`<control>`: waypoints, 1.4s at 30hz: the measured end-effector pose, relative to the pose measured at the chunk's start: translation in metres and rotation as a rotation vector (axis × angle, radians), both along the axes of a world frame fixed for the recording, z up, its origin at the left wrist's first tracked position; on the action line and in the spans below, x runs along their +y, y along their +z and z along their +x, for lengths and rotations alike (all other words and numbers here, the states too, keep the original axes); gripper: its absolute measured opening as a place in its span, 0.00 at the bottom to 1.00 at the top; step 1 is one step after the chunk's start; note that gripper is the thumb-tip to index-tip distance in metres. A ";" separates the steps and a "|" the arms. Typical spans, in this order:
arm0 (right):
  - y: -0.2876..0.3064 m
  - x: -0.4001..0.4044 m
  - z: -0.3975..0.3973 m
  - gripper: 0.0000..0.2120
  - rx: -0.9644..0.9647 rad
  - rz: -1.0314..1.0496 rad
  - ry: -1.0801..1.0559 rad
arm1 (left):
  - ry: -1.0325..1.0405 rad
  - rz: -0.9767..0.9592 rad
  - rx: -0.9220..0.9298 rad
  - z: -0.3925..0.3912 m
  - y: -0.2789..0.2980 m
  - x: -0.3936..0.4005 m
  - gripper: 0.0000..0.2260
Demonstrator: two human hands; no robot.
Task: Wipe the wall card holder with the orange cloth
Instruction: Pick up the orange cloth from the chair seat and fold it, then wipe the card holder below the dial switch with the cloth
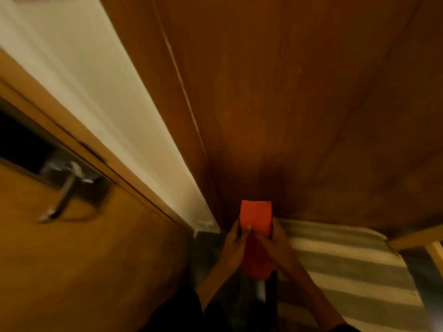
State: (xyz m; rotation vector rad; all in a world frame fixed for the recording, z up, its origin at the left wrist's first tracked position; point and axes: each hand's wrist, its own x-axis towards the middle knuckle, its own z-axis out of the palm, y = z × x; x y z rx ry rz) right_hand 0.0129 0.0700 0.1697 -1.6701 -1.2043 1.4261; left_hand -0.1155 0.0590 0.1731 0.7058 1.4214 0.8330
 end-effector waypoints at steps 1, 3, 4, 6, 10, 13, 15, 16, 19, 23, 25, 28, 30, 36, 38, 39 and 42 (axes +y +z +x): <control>0.040 0.017 -0.020 0.22 0.027 0.075 0.047 | 0.054 0.096 0.021 -0.022 0.040 0.012 0.19; 0.085 0.033 -0.038 0.22 0.068 0.160 0.094 | 0.144 0.213 0.052 -0.041 0.084 0.023 0.19; 0.118 0.044 -0.053 0.22 0.082 0.240 0.125 | 0.201 0.312 0.064 -0.057 0.115 0.030 0.19; 0.175 0.060 -0.078 0.17 0.110 0.377 0.179 | 0.305 0.472 0.064 -0.083 0.170 0.041 0.19; 0.289 0.085 -0.129 0.12 0.196 0.644 0.249 | 0.446 0.761 -0.007 -0.128 0.280 0.058 0.20; 0.352 0.097 -0.160 0.14 0.180 0.842 0.264 | 0.492 0.957 0.021 -0.157 0.345 0.065 0.20; 0.382 0.104 -0.179 0.15 0.169 0.962 0.221 | 0.512 1.051 0.038 -0.173 0.377 0.071 0.19; 0.396 0.109 -0.189 0.16 0.156 1.020 0.185 | 0.525 1.093 0.034 -0.181 0.391 0.074 0.19; 0.419 0.115 -0.215 0.18 0.088 1.174 0.071 | 0.579 1.173 0.049 -0.198 0.416 0.084 0.18; 0.435 0.125 -0.247 0.24 0.045 1.329 -0.081 | 0.630 1.207 0.024 -0.214 0.435 0.102 0.18; 0.442 0.133 -0.260 0.24 -0.015 1.392 -0.146 | 0.644 1.205 0.030 -0.219 0.444 0.112 0.18; 0.451 0.145 -0.273 0.25 -0.141 1.502 -0.295 | 0.623 1.238 0.059 -0.225 0.456 0.127 0.19; 0.453 0.154 -0.277 0.25 -0.240 1.587 -0.367 | 0.618 1.260 0.107 -0.229 0.459 0.136 0.19; 0.441 0.169 -0.284 0.20 -0.465 1.625 -0.358 | 0.702 1.419 0.485 -0.248 0.460 0.153 0.26; 0.432 0.180 -0.289 0.30 -0.573 1.732 -0.325 | 0.647 1.508 0.652 -0.261 0.473 0.161 0.28; 0.432 0.182 -0.292 0.34 -0.613 1.738 -0.292 | 0.609 1.566 0.760 -0.267 0.485 0.168 0.28; 0.435 0.185 -0.297 0.35 -0.679 1.663 -0.291 | 0.530 1.677 1.089 -0.286 0.531 0.192 0.30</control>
